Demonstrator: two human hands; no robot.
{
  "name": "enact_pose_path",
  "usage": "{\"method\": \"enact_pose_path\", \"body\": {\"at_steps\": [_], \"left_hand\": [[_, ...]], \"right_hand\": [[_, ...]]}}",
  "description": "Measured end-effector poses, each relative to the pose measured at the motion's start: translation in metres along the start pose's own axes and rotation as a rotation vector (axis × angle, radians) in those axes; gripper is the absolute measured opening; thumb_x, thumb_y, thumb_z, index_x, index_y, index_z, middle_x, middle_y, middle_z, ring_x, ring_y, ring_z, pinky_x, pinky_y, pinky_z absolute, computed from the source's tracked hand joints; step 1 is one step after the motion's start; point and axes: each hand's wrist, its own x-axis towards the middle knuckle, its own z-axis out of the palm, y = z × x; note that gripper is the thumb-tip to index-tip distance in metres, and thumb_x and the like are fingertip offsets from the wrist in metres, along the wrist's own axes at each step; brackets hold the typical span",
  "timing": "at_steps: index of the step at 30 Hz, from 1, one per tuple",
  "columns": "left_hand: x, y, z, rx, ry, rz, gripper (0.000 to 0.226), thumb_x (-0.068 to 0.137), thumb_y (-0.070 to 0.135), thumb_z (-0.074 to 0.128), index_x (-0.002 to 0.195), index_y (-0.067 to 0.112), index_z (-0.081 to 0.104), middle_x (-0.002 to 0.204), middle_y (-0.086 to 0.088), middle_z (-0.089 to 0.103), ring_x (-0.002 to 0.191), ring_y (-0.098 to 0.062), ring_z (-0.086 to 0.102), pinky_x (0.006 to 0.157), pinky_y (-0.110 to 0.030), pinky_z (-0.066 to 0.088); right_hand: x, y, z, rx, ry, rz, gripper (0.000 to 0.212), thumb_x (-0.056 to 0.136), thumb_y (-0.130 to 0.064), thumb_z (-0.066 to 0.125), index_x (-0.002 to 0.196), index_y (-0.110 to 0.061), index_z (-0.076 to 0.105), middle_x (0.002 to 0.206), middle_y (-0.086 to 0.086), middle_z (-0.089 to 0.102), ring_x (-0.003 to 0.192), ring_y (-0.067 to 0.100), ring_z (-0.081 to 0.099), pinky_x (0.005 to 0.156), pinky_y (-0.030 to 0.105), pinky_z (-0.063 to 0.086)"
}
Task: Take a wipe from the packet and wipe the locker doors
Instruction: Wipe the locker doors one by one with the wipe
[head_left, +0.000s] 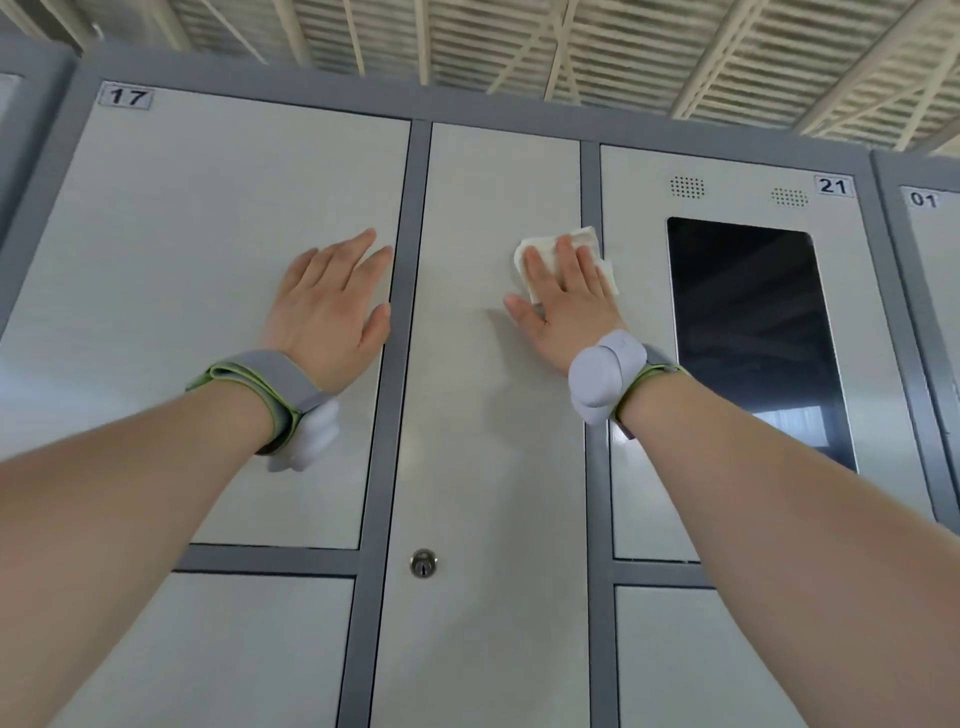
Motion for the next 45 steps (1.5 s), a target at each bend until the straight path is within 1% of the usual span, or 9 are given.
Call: {"method": "enact_pose_path", "body": {"at_steps": [4, 7, 11, 15, 17, 25, 32, 39, 45], "left_hand": [[0.023, -0.011, 0.002, 0.032, -0.069, -0.038, 0.067, 0.089, 0.041, 0.02, 0.144, 0.007, 0.033, 0.154, -0.015, 0.024, 0.141, -0.033, 0.023, 0.115, -0.047, 0.009], [0.028, -0.015, 0.009, 0.039, -0.138, -0.069, 0.069, 0.088, 0.043, 0.017, 0.148, 0.011, 0.025, 0.157, -0.01, 0.016, 0.145, -0.029, 0.011, 0.116, -0.044, 0.001], [0.027, -0.019, 0.022, 0.003, -0.095, -0.071, 0.078, 0.083, 0.051, 0.006, 0.149, 0.014, 0.025, 0.157, -0.008, 0.018, 0.145, -0.027, 0.011, 0.117, -0.043, 0.001], [0.026, -0.021, 0.024, -0.001, -0.063, -0.063, 0.077, 0.083, 0.051, 0.005, 0.15, 0.016, 0.023, 0.158, -0.005, 0.016, 0.146, -0.024, 0.01, 0.117, -0.039, 0.0], [0.026, -0.022, 0.025, -0.002, -0.05, -0.058, 0.076, 0.083, 0.05, 0.006, 0.149, 0.017, 0.024, 0.157, -0.005, 0.017, 0.146, -0.024, 0.01, 0.117, -0.038, -0.001], [0.026, -0.023, 0.027, 0.006, -0.041, -0.063, 0.078, 0.082, 0.051, 0.003, 0.15, 0.017, 0.021, 0.158, -0.004, 0.015, 0.146, -0.022, 0.009, 0.117, -0.038, -0.002], [0.026, -0.024, 0.025, -0.007, -0.051, -0.067, 0.081, 0.08, 0.053, -0.001, 0.151, 0.02, 0.017, 0.159, 0.0, 0.01, 0.146, -0.019, 0.004, 0.117, -0.035, -0.006], [0.026, -0.024, 0.024, -0.009, -0.062, -0.06, 0.08, 0.08, 0.053, 0.0, 0.151, 0.02, 0.017, 0.159, 0.0, 0.01, 0.146, -0.018, 0.004, 0.116, -0.035, -0.006], [0.029, -0.023, 0.017, -0.056, -0.08, -0.054, 0.084, 0.076, 0.055, -0.001, 0.15, 0.022, 0.021, 0.158, 0.002, 0.014, 0.146, -0.016, 0.008, 0.116, -0.031, -0.003]], "right_hand": [[-0.001, -0.001, 0.002, -0.035, -0.021, -0.067, 0.064, 0.096, -0.054, 0.029, 0.151, -0.031, 0.005, 0.158, 0.002, -0.014, 0.144, 0.022, -0.016, 0.114, 0.031, -0.011], [-0.002, 0.008, -0.002, -0.052, -0.042, -0.123, 0.062, 0.097, -0.053, 0.029, 0.15, -0.034, 0.006, 0.158, -0.001, -0.013, 0.145, 0.02, -0.015, 0.113, 0.029, -0.012], [0.033, 0.007, -0.01, -0.055, -0.004, -0.026, 0.061, 0.097, -0.055, 0.026, 0.15, -0.034, 0.006, 0.159, 0.0, -0.012, 0.145, 0.021, -0.014, 0.115, 0.03, -0.01], [0.082, 0.003, -0.019, -0.071, 0.078, 0.029, 0.058, 0.096, -0.057, 0.024, 0.148, -0.032, 0.016, 0.158, 0.006, -0.001, 0.145, 0.027, -0.003, 0.117, 0.037, -0.001], [0.094, -0.002, -0.019, -0.078, 0.095, 0.048, 0.059, 0.096, -0.057, 0.023, 0.148, -0.031, 0.016, 0.158, 0.008, 0.0, 0.144, 0.029, -0.002, 0.117, 0.038, -0.001], [0.068, -0.008, -0.01, -0.096, 0.07, -0.115, 0.058, 0.097, -0.054, 0.021, 0.15, -0.032, 0.012, 0.159, 0.004, -0.005, 0.146, 0.025, -0.008, 0.116, 0.033, -0.005], [0.119, -0.006, -0.024, -0.093, 0.084, 0.077, 0.064, 0.095, -0.06, 0.021, 0.15, -0.031, 0.006, 0.159, 0.007, -0.008, 0.145, 0.028, -0.008, 0.116, 0.038, -0.006], [0.101, -0.005, -0.024, -0.101, 0.093, -0.06, 0.057, 0.097, -0.055, 0.021, 0.149, -0.033, 0.016, 0.159, 0.004, -0.001, 0.146, 0.026, -0.004, 0.116, 0.035, -0.002], [0.125, -0.008, -0.026, -0.115, 0.101, 0.089, 0.064, 0.095, -0.058, 0.025, 0.15, -0.03, 0.008, 0.158, 0.009, -0.005, 0.145, 0.03, -0.006, 0.117, 0.04, -0.002]]}}
